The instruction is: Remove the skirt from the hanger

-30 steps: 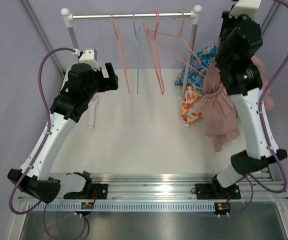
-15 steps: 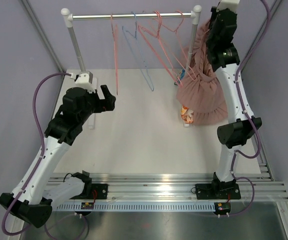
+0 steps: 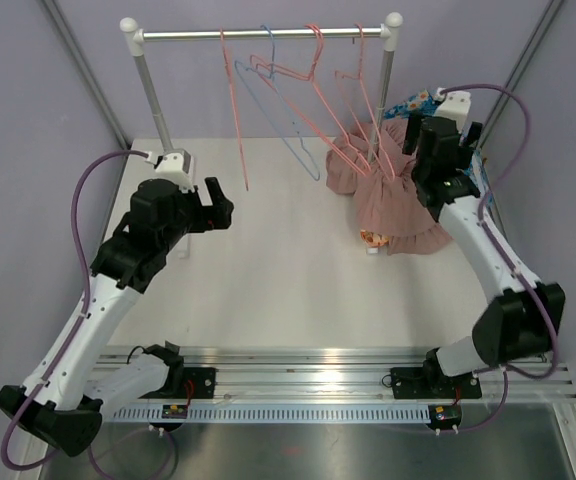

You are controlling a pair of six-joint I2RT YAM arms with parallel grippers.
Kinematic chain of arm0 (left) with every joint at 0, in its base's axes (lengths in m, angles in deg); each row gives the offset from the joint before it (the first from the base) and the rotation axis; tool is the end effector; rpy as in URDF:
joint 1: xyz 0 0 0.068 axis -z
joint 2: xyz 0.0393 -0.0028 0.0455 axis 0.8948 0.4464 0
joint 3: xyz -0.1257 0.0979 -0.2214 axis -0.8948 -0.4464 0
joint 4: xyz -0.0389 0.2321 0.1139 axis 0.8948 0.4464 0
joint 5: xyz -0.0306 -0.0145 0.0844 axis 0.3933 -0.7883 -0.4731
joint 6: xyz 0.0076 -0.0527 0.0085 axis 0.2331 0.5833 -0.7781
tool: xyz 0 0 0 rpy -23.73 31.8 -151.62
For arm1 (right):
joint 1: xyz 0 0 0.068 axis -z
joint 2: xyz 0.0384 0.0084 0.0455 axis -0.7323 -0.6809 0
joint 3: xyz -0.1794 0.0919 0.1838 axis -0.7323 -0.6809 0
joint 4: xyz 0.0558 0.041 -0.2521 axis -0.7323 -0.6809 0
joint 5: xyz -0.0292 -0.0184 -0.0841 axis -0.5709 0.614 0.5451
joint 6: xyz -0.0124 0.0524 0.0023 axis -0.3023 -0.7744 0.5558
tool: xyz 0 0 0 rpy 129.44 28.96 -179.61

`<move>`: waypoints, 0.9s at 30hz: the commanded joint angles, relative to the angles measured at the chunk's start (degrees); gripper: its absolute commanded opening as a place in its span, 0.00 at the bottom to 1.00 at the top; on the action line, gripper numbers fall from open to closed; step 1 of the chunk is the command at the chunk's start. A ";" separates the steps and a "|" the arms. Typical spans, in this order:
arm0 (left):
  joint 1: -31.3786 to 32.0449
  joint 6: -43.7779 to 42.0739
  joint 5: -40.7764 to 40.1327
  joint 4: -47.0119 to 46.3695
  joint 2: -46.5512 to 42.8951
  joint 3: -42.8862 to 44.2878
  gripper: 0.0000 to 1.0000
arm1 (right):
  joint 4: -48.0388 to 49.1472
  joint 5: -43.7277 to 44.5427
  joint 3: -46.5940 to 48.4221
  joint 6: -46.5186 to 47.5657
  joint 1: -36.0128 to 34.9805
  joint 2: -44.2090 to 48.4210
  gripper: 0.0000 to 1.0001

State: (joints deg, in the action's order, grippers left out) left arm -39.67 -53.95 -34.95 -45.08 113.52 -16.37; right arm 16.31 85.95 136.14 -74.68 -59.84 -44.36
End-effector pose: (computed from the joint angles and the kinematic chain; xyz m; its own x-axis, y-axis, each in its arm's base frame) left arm 0.1909 -0.0795 0.3905 -0.4392 -0.1802 -0.8801 0.1567 0.9493 -0.2725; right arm 0.3593 0.0591 0.3668 -0.2645 -0.0871 -0.9604 0.3895 0.9014 -0.1890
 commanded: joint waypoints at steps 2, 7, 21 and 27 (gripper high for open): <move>0.44 -0.30 -3.46 2.77 -3.60 2.80 0.99 | -1.46 -1.08 -1.57 -5.51 -0.08 19.45 0.99; 0.62 -1.35 -7.25 6.99 -8.24 1.58 0.99 | -12.27 -10.36 -6.48 -14.45 -0.17 34.50 0.99; 1.15 0.58 -8.40 1.63 -31.98 -19.79 0.99 | -27.41 -39.60 -32.50 -28.19 -0.08 72.56 0.99; 1.58 0.58 -12.26 4.01 -34.79 -19.96 0.99 | -25.74 -39.24 -32.69 -26.96 -0.08 77.68 0.99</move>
State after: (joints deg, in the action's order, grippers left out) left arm -38.67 -53.65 -44.53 -38.48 81.30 -36.44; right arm -10.90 47.31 102.28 -101.15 -59.84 33.60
